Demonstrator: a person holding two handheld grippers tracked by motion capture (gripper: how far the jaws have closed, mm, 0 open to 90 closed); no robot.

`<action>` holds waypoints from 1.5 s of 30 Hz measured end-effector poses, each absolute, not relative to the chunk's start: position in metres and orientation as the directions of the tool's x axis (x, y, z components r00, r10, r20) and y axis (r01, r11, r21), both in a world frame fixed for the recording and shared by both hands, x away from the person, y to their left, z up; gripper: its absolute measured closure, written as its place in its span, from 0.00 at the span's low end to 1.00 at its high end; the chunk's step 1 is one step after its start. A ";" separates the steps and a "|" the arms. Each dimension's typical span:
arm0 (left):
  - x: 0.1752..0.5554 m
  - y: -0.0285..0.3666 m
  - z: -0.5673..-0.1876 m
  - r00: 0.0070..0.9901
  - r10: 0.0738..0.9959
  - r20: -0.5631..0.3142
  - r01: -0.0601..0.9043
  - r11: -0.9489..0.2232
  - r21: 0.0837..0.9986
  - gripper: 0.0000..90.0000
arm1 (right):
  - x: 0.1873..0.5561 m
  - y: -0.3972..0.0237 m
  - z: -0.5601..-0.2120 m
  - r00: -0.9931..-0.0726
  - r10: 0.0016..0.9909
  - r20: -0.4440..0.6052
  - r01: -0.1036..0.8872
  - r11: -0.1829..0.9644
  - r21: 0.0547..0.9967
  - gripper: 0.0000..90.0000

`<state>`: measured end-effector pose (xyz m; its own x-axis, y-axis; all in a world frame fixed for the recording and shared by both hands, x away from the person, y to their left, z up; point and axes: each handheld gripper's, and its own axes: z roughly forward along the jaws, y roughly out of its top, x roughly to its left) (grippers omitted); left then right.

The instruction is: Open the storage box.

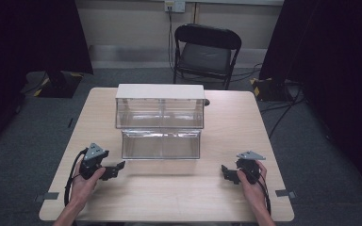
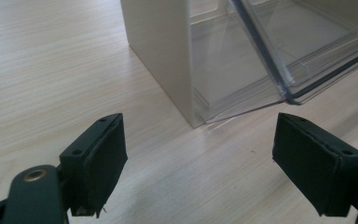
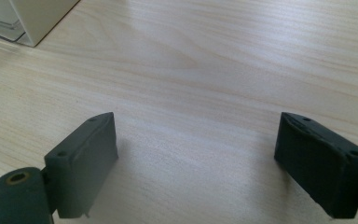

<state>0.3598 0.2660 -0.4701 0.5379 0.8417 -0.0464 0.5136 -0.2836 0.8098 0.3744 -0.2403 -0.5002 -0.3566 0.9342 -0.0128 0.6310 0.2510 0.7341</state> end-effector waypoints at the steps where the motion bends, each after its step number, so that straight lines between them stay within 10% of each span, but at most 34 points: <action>1: 0.360 0.265 -0.470 0.541 0.840 -0.048 0.509 -0.281 0.813 0.19 | 0.374 -0.240 -0.500 -0.357 0.934 -0.013 0.631 0.251 0.734 0.14; 45: 0.364 0.249 -0.467 0.585 0.802 -0.123 0.497 -0.234 0.836 0.20 | 0.374 -0.240 -0.500 -0.356 0.934 -0.013 0.631 0.251 0.734 0.14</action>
